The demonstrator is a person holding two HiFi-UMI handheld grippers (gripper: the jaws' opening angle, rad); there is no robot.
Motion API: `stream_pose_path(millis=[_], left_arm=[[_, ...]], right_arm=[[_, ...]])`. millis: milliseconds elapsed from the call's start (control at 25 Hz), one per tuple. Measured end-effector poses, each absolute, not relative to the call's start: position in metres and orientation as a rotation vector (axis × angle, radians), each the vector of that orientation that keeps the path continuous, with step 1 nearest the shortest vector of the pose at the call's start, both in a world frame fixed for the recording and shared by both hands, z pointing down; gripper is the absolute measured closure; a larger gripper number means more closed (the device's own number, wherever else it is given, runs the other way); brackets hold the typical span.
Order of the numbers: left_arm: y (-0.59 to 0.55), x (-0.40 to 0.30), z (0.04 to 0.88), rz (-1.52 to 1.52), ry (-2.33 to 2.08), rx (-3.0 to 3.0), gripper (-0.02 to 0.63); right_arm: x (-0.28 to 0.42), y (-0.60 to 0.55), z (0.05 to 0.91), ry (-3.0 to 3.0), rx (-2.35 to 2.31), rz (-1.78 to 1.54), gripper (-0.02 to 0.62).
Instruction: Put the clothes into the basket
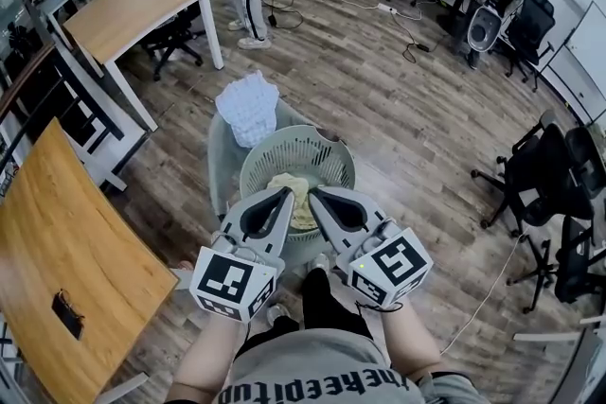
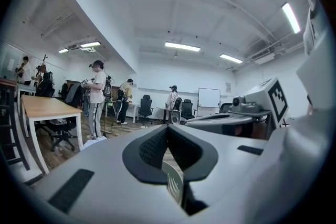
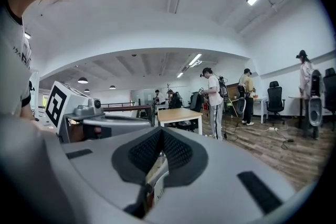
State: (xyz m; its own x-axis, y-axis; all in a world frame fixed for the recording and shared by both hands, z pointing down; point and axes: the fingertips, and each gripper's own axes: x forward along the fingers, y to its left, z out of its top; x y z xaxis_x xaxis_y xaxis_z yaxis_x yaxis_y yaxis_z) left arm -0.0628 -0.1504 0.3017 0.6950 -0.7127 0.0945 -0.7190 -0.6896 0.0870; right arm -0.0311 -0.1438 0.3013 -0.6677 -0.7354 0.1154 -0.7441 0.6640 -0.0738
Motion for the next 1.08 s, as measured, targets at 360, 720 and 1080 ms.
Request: stream_pose_path(millis=[360, 720, 1080], left_arm=[[-0.143, -0.072, 0.296, 0.067, -1.181, 2.796, 0.592], [-0.132, -0.081, 0.292, 0.057, -1.177, 2.812, 0.592], [-0.119, -0.084, 0.287, 0.057, -1.16, 2.842, 0.592]], right_arm=[[-0.04, -0.139, 0.296, -2.791, 1.261, 0.153, 0.587], [-0.053, -0.128, 0.294, -2.79, 1.258, 0.138, 0.586], [-0.061, -0.115, 0.289, -2.778, 1.269, 0.097, 0.586]])
